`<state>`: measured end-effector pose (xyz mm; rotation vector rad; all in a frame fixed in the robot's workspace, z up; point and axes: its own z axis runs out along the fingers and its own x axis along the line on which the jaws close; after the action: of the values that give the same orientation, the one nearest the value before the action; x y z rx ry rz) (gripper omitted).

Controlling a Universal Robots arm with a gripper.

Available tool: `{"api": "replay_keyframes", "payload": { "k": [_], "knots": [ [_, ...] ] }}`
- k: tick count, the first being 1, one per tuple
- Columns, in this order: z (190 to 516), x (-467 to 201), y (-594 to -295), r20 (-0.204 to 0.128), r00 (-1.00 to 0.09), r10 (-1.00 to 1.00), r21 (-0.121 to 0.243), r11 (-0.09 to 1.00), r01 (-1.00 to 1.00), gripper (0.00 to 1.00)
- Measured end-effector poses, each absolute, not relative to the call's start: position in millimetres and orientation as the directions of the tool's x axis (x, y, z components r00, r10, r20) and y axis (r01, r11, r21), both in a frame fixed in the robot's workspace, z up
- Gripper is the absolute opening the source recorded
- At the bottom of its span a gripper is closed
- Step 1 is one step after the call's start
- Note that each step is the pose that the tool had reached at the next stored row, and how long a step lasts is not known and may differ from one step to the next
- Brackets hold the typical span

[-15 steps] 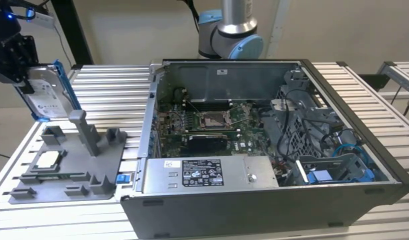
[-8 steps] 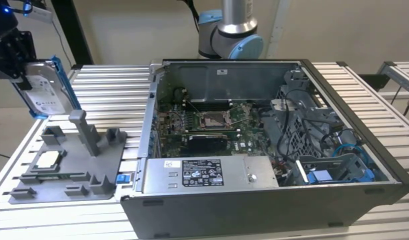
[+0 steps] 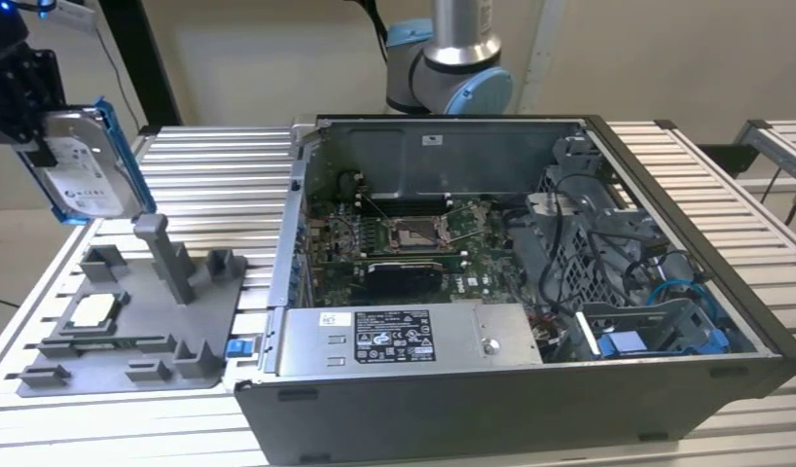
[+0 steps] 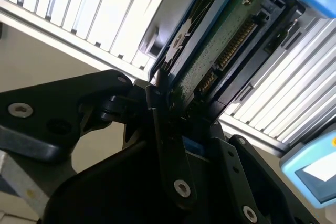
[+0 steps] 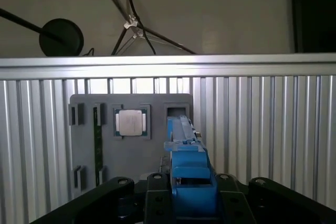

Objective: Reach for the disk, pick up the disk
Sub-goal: 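Pick up the disk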

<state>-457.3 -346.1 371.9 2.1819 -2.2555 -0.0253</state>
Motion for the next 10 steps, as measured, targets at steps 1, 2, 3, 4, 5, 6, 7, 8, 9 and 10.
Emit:
{"api": "replay_keyframes", "payload": {
  "k": [1, 2, 3, 4, 5, 6, 7, 8, 9, 10],
  "knots": [
    [373, -457, -346, -0.009, -0.033, -0.999, 0.014, 0.033, -0.999, 0.0],
    [375, -457, -346, -0.009, -0.033, -0.999, 0.014, 0.033, -0.999, 0.0],
    [376, -457, -346, -0.009, -0.033, -0.999, 0.014, 0.033, -0.999, 0.0],
    [377, -457, -346, -0.009, -0.033, -0.999, 0.014, 0.033, -0.999, 0.0],
    [379, -457, -346, -0.009, -0.033, -0.999, 0.014, 0.033, -0.999, 0.0],
    [380, -457, -346, -0.009, -0.033, -0.999, 0.014, 0.033, -0.999, 0.0],
    [381, -457, -346, -0.009, -0.033, -0.999, 0.014, 0.033, -0.999, 0.0],
    [383, -457, -346, -0.009, -0.033, -0.999, 0.014, 0.033, -0.999, 0.0],
    [385, -457, -346, -0.009, -0.033, -0.999, 0.014, 0.033, -0.999, 0.0],
    [387, -457, -346, -0.009, -0.033, -0.999, 0.014, 0.033, -0.999, 0.0]
  ]
}}
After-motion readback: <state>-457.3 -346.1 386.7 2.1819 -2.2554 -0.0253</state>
